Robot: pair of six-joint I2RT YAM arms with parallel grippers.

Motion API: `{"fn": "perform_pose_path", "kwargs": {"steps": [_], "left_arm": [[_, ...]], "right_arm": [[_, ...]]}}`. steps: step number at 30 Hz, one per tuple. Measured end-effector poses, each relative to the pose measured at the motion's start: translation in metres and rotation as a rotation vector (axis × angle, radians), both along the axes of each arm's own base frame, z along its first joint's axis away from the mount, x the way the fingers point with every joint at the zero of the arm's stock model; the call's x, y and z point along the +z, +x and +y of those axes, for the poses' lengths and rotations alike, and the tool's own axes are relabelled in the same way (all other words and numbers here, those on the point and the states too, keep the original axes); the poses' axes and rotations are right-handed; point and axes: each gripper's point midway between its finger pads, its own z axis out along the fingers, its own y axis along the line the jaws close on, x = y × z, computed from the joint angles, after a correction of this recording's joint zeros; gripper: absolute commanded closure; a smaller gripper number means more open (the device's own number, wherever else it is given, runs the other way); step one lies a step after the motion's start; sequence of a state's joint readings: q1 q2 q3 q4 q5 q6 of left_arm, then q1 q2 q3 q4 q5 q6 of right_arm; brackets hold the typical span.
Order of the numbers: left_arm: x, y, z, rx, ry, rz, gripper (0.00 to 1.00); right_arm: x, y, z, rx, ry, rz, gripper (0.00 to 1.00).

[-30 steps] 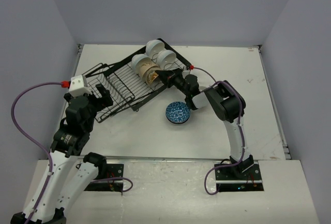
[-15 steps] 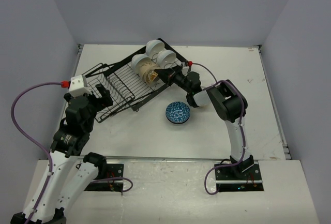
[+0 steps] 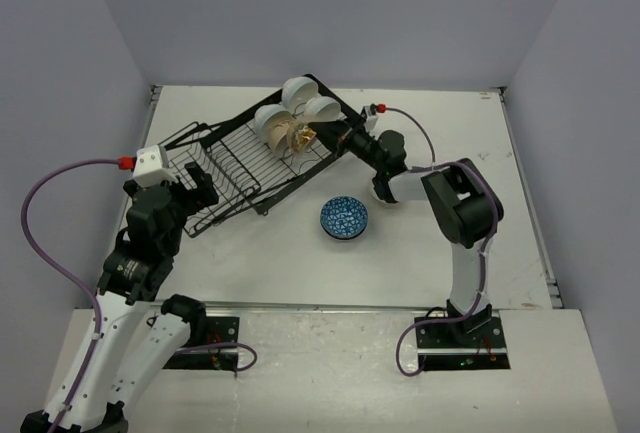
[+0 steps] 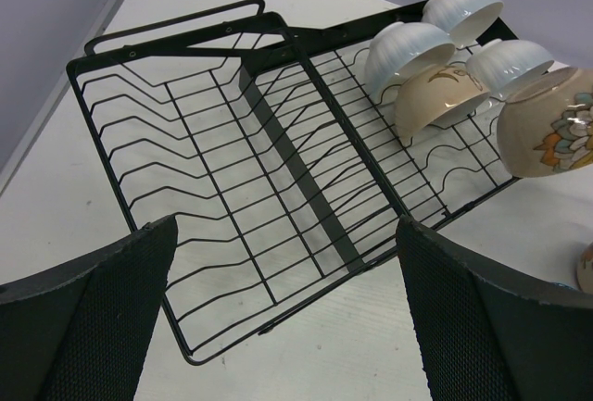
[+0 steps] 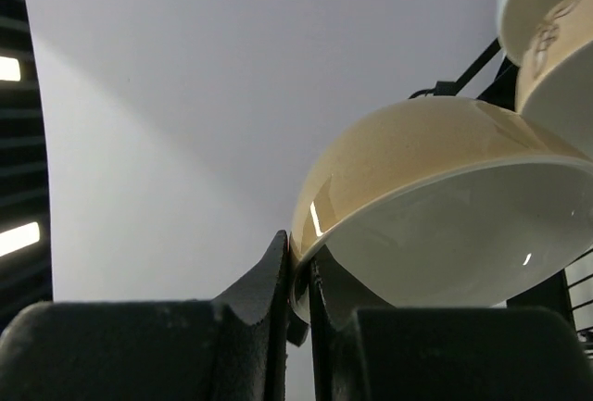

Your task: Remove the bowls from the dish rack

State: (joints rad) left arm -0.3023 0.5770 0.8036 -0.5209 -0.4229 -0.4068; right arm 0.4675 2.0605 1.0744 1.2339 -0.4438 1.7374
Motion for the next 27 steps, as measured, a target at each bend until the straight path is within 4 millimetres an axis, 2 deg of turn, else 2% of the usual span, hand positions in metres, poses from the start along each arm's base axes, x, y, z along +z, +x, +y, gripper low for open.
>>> {"fn": "perform_pose_path", "kwargs": {"steps": [3, 5, 8, 13, 16, 19, 22, 25, 27], "left_arm": [[0.000, 0.000, 0.000, 0.000, 0.000, 0.000, 0.00], [0.000, 0.000, 0.000, 0.000, 0.000, 0.000, 0.00], [0.000, 0.000, 0.000, 0.000, 0.000, 0.000, 0.00], [0.000, 0.000, 0.000, 0.001, 0.000, 0.000, 0.00], [0.000, 0.000, 0.000, 0.000, 0.000, 0.000, 0.00], [0.000, 0.000, 0.000, 0.000, 0.000, 0.000, 0.00], [0.000, 0.000, 0.000, 0.000, 0.000, 0.000, 0.00], [0.000, 0.000, 0.000, 0.000, 0.000, 0.000, 0.00], [0.000, 0.000, 0.000, 0.000, 0.000, 0.000, 0.00]], "right_arm": [[0.020, -0.008, -0.006, 0.031, -0.004, -0.052, 1.00], [0.040, -0.019, -0.014, 0.053, -0.012, -0.116, 1.00], [0.072, -0.040, -0.038, 0.050, -0.055, -0.243, 1.00], [0.127, -0.073, -0.085, -0.077, -0.276, -0.483, 1.00], [0.146, -0.092, -0.102, -0.163, -0.443, -0.592, 1.00], [0.147, -0.101, -0.120, -0.243, -0.650, -0.623, 1.00], [0.134, -0.091, -0.149, -0.329, -0.897, -0.562, 1.00], [0.104, -0.076, -0.192, -0.390, -1.152, -0.426, 1.00], [0.075, -0.067, -0.226, -0.401, -1.302, -0.300, 1.00]]}}
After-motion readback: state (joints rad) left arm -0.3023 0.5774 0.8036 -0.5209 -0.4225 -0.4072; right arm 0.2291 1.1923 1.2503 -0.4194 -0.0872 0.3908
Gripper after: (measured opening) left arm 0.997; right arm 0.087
